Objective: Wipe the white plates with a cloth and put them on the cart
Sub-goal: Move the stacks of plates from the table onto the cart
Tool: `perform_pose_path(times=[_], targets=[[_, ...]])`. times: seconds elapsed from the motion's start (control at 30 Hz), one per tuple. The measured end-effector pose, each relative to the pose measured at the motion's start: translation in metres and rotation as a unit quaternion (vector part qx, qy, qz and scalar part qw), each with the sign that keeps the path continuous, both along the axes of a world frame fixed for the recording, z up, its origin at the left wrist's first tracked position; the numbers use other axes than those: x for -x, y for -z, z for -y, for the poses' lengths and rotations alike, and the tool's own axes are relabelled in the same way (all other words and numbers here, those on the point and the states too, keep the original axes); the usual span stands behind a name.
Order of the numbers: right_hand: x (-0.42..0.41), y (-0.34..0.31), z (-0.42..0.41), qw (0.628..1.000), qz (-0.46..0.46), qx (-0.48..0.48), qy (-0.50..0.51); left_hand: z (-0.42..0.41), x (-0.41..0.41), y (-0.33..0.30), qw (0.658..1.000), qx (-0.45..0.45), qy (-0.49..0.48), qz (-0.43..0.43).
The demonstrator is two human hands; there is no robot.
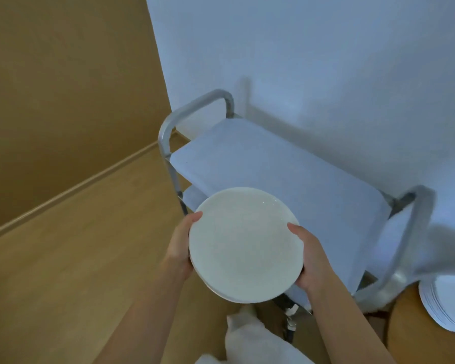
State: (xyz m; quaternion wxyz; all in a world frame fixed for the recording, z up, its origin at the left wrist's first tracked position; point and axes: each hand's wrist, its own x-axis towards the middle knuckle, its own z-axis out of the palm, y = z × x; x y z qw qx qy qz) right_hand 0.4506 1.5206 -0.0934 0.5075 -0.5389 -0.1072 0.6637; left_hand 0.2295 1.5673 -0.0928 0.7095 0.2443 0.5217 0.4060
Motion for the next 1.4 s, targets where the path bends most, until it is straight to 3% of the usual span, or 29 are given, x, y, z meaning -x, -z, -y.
perform_pose_path(times=[0.43,0.7,1.0,1.27,1.4], targets=[[0.009,0.018,-0.208,0.999,0.026,0.023,0.014,-0.212,0.011,0.014,1.0,0.019,0.004,0.003],[0.015,0.035,-0.298,0.994,0.003,0.05,0.094,-0.338,0.005,0.037,0.993,0.083,0.084,-0.015],[0.007,0.057,-0.342,0.978,-0.013,0.105,0.181,-0.414,-0.017,0.068,0.973,0.097,0.211,-0.009],[0.009,0.071,-0.347,0.97,-0.038,0.1,0.218,-0.433,-0.029,0.078,0.959,0.113,0.258,-0.032],[0.01,0.067,-0.347,0.97,-0.031,0.102,0.217,-0.438,-0.028,0.063,0.958,0.057,0.273,-0.068]])
